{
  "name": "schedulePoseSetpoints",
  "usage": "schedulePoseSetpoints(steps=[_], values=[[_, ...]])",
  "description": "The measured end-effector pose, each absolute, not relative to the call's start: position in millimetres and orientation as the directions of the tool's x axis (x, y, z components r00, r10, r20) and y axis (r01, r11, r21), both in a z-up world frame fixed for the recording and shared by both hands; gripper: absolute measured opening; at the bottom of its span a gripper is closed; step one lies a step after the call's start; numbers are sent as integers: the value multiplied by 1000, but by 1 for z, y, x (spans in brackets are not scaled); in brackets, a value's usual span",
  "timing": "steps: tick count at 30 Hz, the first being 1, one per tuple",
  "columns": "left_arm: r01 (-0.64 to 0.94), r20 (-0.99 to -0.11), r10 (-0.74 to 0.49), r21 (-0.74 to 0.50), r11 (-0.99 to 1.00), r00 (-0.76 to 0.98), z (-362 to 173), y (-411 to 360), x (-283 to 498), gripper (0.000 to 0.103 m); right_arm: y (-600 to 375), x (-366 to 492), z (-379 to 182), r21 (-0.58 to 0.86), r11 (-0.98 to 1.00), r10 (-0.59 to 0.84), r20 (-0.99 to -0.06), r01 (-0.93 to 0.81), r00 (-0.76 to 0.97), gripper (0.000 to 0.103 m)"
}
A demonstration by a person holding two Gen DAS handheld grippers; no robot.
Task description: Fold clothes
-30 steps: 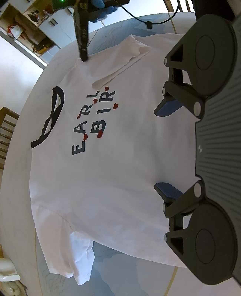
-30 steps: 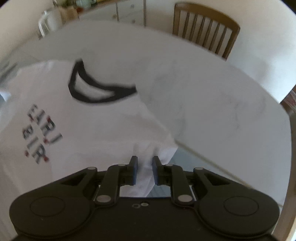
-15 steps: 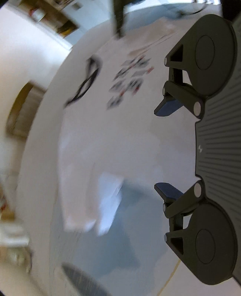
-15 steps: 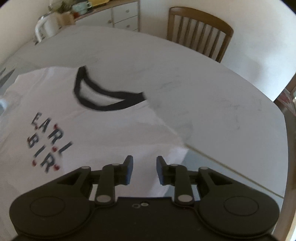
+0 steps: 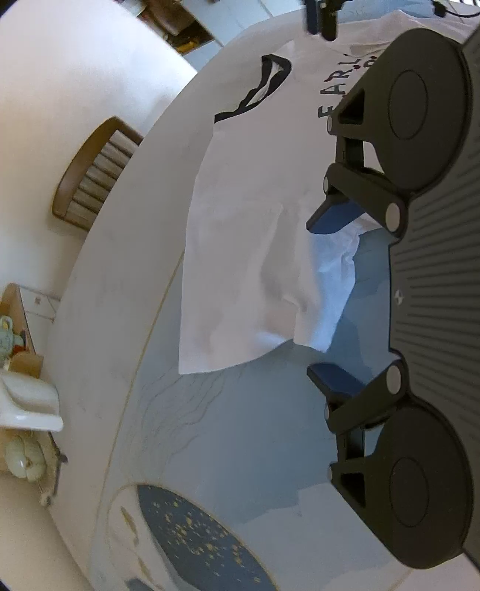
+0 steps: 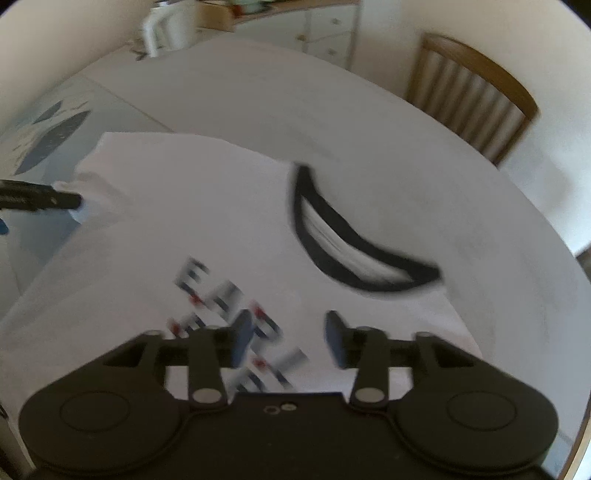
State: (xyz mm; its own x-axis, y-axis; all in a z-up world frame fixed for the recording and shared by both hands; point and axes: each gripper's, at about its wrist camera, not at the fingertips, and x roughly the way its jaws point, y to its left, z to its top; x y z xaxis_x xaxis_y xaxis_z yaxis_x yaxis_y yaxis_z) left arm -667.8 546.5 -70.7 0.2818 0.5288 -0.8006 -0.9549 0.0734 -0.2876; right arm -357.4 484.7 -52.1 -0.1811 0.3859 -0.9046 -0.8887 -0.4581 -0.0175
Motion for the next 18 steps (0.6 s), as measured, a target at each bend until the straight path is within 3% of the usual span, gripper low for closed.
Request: schedulePoseSetpoints(steps=[3, 7, 12, 18], values=[[-942, -794, 515, -320, 100, 325, -72, 545, -670, 35, 503, -400, -47, -7, -499, 380, -900, -866, -211, 103], [-943, -771, 548, -306, 130, 325, -70, 539, -667, 18, 532, -470, -43, 49, -568, 338, -897, -822, -286, 103], [-946, -736, 595, -271, 177, 322, -66, 532, -657, 14, 560, -564, -50, 96, -648, 258, -906, -756, -336, 103], [-946, -746, 582, -239, 220, 324, -70, 535, -638, 14, 568, -636, -75, 31, -696, 196, -953, -718, -231, 103]])
